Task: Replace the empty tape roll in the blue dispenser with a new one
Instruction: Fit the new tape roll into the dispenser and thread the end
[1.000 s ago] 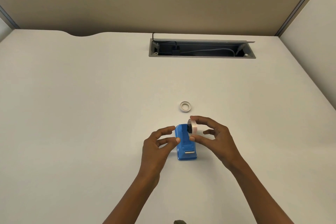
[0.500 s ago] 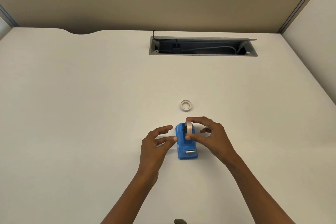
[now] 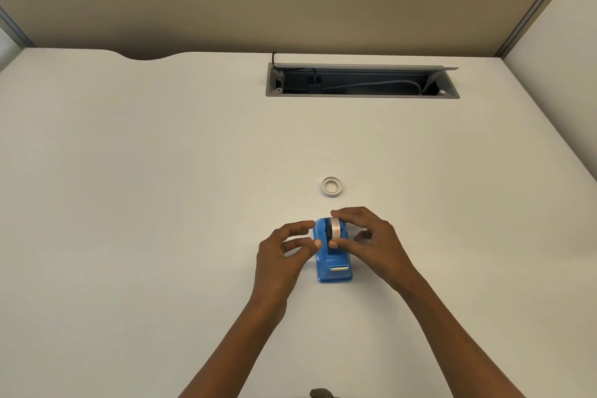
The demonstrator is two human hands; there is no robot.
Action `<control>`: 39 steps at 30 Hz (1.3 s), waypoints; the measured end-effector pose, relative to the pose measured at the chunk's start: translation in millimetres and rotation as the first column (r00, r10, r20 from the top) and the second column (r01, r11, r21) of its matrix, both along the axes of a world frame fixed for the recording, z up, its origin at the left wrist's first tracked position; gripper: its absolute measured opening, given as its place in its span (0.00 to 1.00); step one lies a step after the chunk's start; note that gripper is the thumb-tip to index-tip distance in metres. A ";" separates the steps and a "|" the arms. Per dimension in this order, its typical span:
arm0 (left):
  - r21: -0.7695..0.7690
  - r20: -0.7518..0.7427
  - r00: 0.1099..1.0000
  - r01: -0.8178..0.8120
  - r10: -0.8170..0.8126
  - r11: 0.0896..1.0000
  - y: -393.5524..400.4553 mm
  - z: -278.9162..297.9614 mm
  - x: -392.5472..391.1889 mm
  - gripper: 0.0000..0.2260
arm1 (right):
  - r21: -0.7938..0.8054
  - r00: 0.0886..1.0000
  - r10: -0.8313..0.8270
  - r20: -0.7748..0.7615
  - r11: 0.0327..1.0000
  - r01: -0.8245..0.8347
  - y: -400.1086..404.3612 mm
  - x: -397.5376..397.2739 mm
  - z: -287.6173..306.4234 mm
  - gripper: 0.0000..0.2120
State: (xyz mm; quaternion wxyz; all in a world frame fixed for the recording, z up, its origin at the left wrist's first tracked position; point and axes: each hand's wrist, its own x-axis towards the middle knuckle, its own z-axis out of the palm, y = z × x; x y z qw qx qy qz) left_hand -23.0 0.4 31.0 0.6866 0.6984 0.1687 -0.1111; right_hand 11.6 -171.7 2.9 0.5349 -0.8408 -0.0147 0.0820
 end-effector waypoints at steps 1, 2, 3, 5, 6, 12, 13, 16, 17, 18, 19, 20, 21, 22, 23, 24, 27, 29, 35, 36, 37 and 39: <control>0.005 0.008 1.000 0.007 -0.007 1.000 -0.6 -0.2 1.0 0.11 | -0.006 1.000 0.004 0.001 1.000 -0.004 0.1 0.3 -0.4 0.22; 0.016 0.018 1.000 0.018 -0.018 1.000 -1.3 -0.6 2.3 0.11 | -0.010 1.000 0.009 0.004 1.000 -0.009 0.3 0.6 -0.7 0.22; 0.034 0.030 0.999 0.032 -0.033 0.999 -1.9 -1.3 3.5 0.11 | -0.013 1.000 0.015 0.006 1.000 -0.015 0.4 0.5 -0.7 0.21; 0.082 0.057 0.996 0.063 -0.068 0.995 -3.2 -2.8 6.1 0.13 | -0.016 1.000 0.022 0.008 1.000 -0.022 0.6 0.6 -0.9 0.21; 0.109 0.072 0.994 0.078 -0.086 0.991 -3.8 -3.7 7.3 0.14 | -0.015 1.000 0.023 0.008 1.000 -0.023 0.9 0.7 -1.0 0.22; 0.211 0.143 0.974 0.141 -0.173 0.967 -5.2 -10.8 11.2 0.16 | 0.088 1.000 -0.002 -0.015 0.996 0.004 0.1 -1.3 3.2 0.27; 0.211 0.149 0.972 0.149 -0.182 0.966 -5.1 -12.0 11.4 0.16 | 0.101 1.000 -0.013 -0.020 0.995 0.015 -0.2 -1.7 4.3 0.27; 0.217 0.146 0.970 0.162 -0.196 0.963 -5.4 -15.3 12.4 0.18 | 0.112 0.999 -0.046 -0.004 0.993 0.046 -1.6 -4.3 7.2 0.20; 0.218 0.141 0.970 0.164 -0.197 0.962 -5.6 -16.2 13.0 0.20 | 0.122 0.999 -0.055 0.000 0.991 0.054 -2.5 -5.7 7.8 0.17; 0.220 0.140 0.970 0.166 -0.200 0.961 -5.9 -16.9 13.4 0.21 | 0.130 0.998 -0.056 0.007 0.990 0.055 -3.4 -7.3 8.3 0.14; 0.221 0.148 0.968 0.169 -0.204 0.960 -6.6 -17.2 13.8 0.21 | 0.131 0.998 -0.053 0.021 0.990 0.049 -4.5 -8.7 8.4 0.11; 0.220 0.164 0.964 0.170 -0.209 0.961 -7.3 -17.3 14.0 0.21 | 0.122 0.998 -0.044 0.040 0.992 0.039 -5.8 -10.1 8.1 0.09; 0.216 0.179 0.962 0.168 -0.208 0.962 -8.2 -17.1 14.4 0.21 | 0.102 0.998 -0.030 0.060 0.994 0.024 -6.7 -10.9 7.5 0.08; 0.210 0.186 0.961 0.163 -0.203 0.964 -9.4 -16.8 14.9 0.21 | 0.077 0.997 -0.014 0.076 0.997 0.008 -7.5 -11.7 7.0 0.08; 0.206 0.185 0.963 0.157 -0.196 0.966 -10.7 -16.7 15.7 0.21 | 0.054 0.996 0.000 0.085 0.999 -0.005 -7.8 -12.0 6.7 0.09; 0.206 0.182 0.965 0.152 -0.191 0.967 -11.8 -17.2 16.6 0.21 | 0.042 0.996 0.010 0.090 0.999 -0.014 -8.0 -12.1 7.0 0.10; 0.233 0.192 0.961 0.154 -0.200 0.960 -14.2 -19.7 19.0 0.22 | 0.040 0.995 0.029 0.096 0.999 -0.033 -7.4 -10.5 9.5 0.13; 0.249 0.204 0.956 0.156 -0.209 0.956 -14.4 -21.4 20.0 0.23 | 0.025 0.995 0.037 0.097 0.999 -0.040 -6.7 -8.9 10.2 0.14; 0.254 0.216 0.951 0.164 -0.221 0.953 -14.8 -24.0 21.7 0.21 | 0.030 0.997 0.032 0.075 0.999 -0.034 -4.3 -5.1 6.5 0.14; 0.250 0.219 0.949 0.170 -0.227 0.953 -14.8 -24.3 21.7 0.21 | 0.033 0.997 0.031 0.070 0.999 -0.033 -3.9 -4.5 5.3 0.13; 0.248 0.226 0.946 0.176 -0.233 0.953 -14.6 -24.5 21.4 0.21 | 0.036 0.997 0.031 0.065 0.999 -0.033 -3.5 -4.2 3.9 0.13; 0.257 0.244 0.937 0.185 -0.249 0.949 -13.8 -25.0 20.7 0.21 | 0.041 0.998 0.031 0.057 0.999 -0.033 -2.9 -3.8 0.8 0.13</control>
